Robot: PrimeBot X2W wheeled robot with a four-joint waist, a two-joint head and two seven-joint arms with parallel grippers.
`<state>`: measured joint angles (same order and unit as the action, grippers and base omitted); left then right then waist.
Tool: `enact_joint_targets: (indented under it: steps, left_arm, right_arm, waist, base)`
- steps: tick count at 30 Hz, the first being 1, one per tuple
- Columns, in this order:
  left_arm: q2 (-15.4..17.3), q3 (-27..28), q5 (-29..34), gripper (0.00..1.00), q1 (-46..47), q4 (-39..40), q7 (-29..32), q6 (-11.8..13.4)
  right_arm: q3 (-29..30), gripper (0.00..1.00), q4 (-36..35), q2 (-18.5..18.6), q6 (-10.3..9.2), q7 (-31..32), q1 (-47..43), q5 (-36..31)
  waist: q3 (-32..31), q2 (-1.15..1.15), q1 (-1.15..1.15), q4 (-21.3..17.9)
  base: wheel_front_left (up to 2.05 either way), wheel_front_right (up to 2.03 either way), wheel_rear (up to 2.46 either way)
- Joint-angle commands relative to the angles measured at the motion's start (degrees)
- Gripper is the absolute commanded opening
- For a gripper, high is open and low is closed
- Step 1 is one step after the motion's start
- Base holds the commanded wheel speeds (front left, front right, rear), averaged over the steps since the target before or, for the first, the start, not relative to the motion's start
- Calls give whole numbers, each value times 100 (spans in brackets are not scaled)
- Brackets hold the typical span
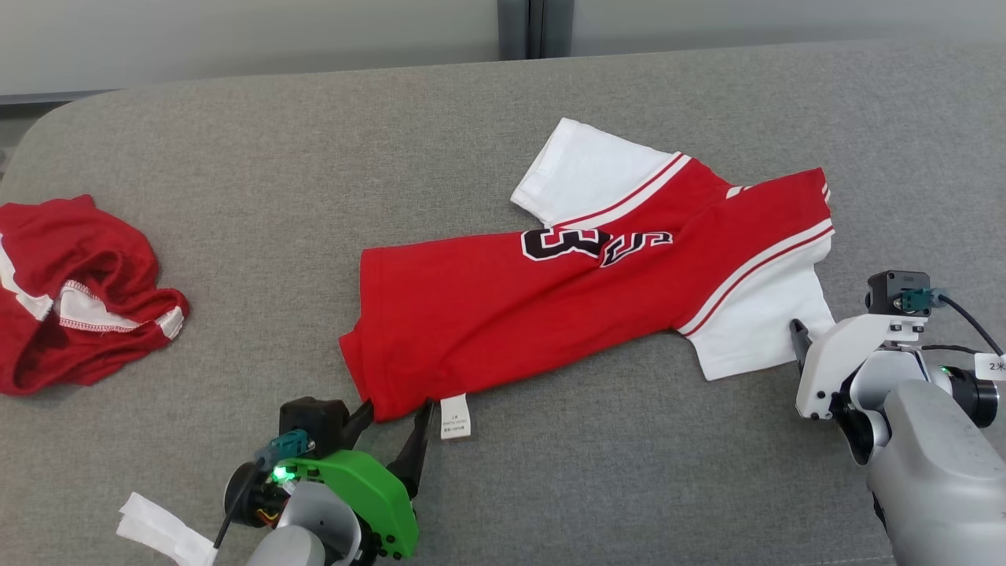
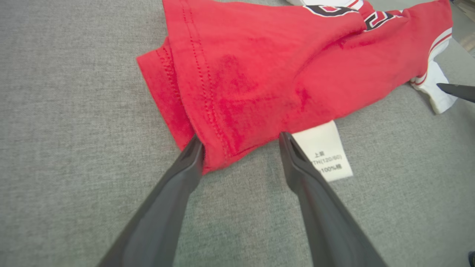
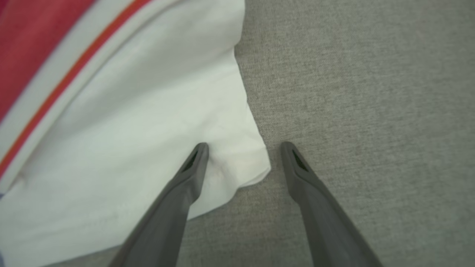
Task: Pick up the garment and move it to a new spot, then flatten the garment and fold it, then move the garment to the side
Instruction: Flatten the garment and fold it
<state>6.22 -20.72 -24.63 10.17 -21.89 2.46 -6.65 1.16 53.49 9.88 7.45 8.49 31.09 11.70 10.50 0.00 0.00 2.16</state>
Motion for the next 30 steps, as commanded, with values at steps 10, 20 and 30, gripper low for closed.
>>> enact_joint_targets:
  steps: [10, 20, 30]
  left_arm:
    - [-5, -118, -153, 55, 238, -168, -143, -44]
    - [-15, -95, -266, 0, 299, -479, -132, 23]
    - [-65, 178, -1170, 0, 376, 233, -545, -67]
  right_arm:
    - [-163, 100, 222, 91, -1, 240, -195, 161]
    - [-95, 0, 152, 88, -2, 186, -200, 186]
    - [321, 0, -971, 44, -1, -403, -170, 887]
  waist:
    - [23, 0, 0, 15]
    - [-29, 0, 0, -40]
    - [-240, 0, 0, -71]
  base:
    - [0, 0, 0]
    - [0, 0, 0]
    - [0, 0, 0]
